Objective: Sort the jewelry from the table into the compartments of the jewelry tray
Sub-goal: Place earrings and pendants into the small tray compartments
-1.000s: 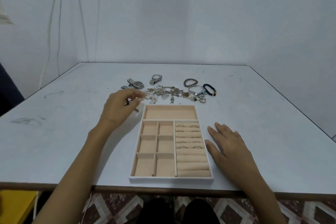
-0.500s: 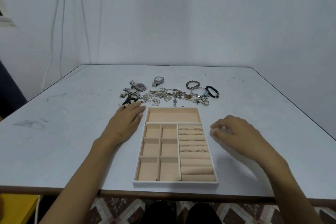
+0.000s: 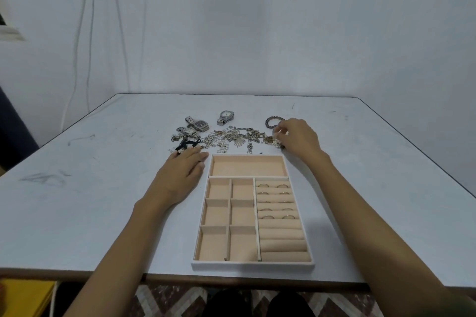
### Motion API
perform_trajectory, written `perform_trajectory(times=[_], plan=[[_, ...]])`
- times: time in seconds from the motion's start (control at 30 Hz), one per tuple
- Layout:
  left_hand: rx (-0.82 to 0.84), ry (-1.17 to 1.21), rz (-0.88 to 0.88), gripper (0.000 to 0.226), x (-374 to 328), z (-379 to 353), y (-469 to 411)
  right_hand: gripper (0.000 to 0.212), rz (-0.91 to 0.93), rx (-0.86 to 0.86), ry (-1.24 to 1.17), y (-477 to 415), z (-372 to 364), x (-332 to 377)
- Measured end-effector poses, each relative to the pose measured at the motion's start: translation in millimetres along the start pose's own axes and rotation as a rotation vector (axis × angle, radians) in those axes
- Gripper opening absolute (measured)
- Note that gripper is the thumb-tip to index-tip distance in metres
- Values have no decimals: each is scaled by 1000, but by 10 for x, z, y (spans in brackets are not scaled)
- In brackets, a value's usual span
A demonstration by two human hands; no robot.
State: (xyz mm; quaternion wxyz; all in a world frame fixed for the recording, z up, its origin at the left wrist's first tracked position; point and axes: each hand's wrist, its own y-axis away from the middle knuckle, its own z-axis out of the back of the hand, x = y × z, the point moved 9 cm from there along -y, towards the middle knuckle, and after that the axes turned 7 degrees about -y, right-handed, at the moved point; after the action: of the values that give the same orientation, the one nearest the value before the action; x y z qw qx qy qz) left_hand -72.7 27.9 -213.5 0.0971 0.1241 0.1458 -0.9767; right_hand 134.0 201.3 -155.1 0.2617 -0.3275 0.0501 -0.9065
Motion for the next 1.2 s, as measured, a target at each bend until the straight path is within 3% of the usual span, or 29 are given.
perform_trajectory(times=[0.27, 0.63, 0.77, 0.87, 1.0, 1.2], plan=[[-1, 10, 2, 59, 2, 3, -6, 10, -35, 44, -16, -135, -144, 12], [-29, -25, -10, 62, -40, 72, 5, 5, -22, -71, -671, -103, 97, -100], [-85, -35, 13, 53, -54, 153, 21, 9, 3, -92, -804, -84, 187, -59], [-183, 20, 26, 49, -77, 282, 41, 10, 5, -101, -854, -85, 223, -55], [-333, 263, 168, 32, -34, 418, 22, 12, -25, -64, -846, -84, 157, -89], [-318, 325, 50, 29, -628, 515, -333, 10, -33, -16, -854, -59, 76, -28]])
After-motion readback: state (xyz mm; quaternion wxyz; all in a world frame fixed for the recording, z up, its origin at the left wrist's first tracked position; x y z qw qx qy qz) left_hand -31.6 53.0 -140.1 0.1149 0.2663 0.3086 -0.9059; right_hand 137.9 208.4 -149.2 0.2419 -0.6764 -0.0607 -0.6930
